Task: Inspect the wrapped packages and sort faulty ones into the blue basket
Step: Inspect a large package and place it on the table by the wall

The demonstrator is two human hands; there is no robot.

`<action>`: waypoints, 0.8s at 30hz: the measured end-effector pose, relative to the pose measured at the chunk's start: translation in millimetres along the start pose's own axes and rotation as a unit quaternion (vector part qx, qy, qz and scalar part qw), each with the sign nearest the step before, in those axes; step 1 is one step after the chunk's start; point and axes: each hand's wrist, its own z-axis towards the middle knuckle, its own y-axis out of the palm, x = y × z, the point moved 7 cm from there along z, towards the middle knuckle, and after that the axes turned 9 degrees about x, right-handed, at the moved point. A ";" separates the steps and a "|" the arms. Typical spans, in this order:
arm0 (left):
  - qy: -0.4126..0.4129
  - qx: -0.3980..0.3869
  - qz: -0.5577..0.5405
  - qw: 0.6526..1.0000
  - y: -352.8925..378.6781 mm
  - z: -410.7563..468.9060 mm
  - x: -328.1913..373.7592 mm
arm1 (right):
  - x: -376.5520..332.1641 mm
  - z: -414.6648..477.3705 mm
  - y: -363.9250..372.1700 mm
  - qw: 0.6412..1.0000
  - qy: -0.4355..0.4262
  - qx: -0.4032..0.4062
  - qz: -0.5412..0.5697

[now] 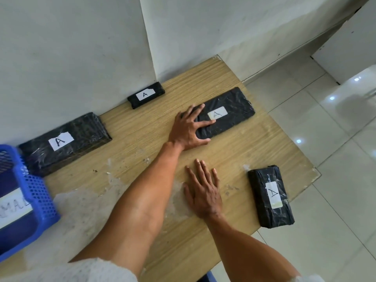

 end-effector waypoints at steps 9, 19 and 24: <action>-0.166 0.017 -0.051 0.985 -46.1 -93.3 -79.2 | 2.1 -3.3 9.4 1.000 -0.005 -0.011 0.017; -0.247 -0.046 -0.123 0.960 -94.5 -275.0 -52.5 | -8.1 6.9 -18.9 0.946 0.212 -0.039 0.241; -0.508 0.105 -0.227 0.824 -119.2 -347.5 -25.2 | -51.9 12.4 -23.3 0.943 0.200 -0.123 0.235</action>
